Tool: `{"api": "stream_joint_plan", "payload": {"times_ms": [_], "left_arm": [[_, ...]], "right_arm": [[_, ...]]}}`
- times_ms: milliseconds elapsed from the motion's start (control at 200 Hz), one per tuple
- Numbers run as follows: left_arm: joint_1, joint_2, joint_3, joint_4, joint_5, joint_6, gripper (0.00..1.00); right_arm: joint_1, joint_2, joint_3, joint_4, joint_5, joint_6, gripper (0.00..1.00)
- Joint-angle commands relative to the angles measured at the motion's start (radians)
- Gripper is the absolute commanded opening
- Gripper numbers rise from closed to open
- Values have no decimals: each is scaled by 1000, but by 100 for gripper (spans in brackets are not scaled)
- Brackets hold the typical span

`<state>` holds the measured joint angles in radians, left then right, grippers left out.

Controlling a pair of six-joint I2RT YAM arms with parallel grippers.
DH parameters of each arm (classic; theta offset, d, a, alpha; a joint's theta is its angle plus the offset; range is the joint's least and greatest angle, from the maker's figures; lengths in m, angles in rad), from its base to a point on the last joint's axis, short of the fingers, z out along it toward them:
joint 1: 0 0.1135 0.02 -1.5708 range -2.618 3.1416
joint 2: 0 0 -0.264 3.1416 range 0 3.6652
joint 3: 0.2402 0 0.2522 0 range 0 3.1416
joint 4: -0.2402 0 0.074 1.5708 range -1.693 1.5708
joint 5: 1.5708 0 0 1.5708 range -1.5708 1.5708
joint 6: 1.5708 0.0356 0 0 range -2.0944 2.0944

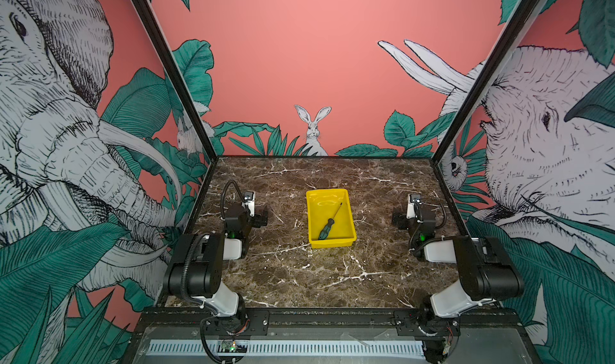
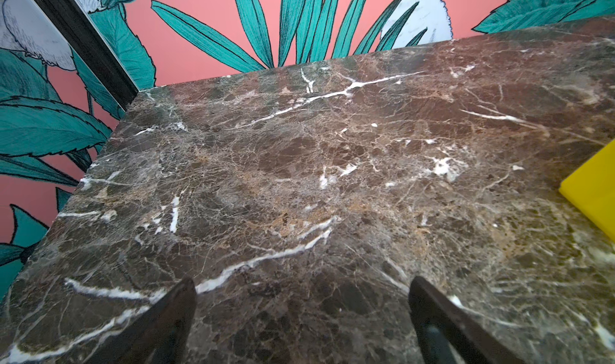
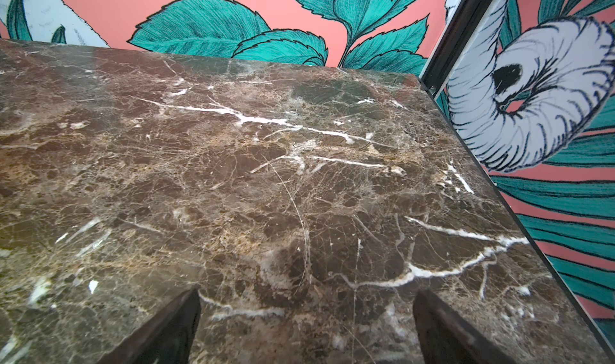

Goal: Put the screwdriver in the bin
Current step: Reset both arms

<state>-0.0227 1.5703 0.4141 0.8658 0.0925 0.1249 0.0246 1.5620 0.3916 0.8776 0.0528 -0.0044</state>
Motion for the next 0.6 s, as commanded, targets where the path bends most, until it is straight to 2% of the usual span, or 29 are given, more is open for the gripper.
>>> {"api": "stream_joint_plan", "payload": {"times_ms": [0,220,425,595], "left_arm": [[2,-18,-6,8,-5,9,100],[3,-18,-6,9,-4,8,100],[3,-18,-6,8,-5,8,100],[2,-19,-6,8,-4,9,100]], "right_arm": [[2,-13,1,30,9,-6,99],[2,-14,0,32,5,-6,99],[3,-16,-70,160,-109,-46,99],[3,-16,-39,102,-64,-32,99]]}}
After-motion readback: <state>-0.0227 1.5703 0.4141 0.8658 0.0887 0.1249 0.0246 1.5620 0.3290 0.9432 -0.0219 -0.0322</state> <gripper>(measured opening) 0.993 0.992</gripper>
